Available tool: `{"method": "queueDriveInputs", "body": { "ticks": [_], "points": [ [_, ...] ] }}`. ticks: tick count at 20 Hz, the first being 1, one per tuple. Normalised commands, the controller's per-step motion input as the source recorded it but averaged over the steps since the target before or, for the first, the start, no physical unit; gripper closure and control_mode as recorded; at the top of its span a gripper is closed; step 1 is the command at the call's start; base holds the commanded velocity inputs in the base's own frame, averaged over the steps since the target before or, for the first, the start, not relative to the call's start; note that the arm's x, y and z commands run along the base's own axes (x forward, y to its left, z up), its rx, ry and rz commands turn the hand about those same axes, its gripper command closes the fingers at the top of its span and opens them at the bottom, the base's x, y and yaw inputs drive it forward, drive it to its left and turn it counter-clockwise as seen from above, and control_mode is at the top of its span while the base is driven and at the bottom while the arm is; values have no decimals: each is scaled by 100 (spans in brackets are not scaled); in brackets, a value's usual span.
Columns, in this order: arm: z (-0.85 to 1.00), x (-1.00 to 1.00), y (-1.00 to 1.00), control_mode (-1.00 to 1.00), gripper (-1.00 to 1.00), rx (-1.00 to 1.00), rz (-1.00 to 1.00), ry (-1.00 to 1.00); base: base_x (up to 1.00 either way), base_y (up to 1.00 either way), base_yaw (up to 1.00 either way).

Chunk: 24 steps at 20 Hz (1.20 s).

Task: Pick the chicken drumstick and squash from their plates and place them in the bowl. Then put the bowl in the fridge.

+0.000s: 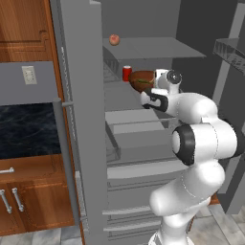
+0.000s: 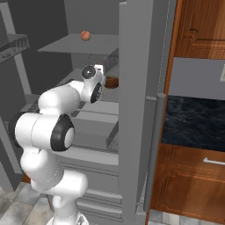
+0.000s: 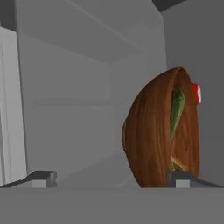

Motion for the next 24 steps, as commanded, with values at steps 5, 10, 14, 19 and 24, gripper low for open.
{"method": "queueDriveInputs", "body": {
  "ticks": [5, 10, 14, 19, 24],
  "points": [
    [40, -33, 4, -100, -100, 5, 0, -13, 0, 0, 0],
    [34, -49, 1, -100, -100, 0, 0, -10, 0, 0, 0],
    [23, -59, 11, -100, -100, 0, -2, -10, 0, 0, 0],
    [25, -53, 16, -100, -100, -2, -13, -1, 0, 0, 0],
    [25, -54, 18, -100, -100, 0, -27, 1, 0, 0, 0]
  ]
}}
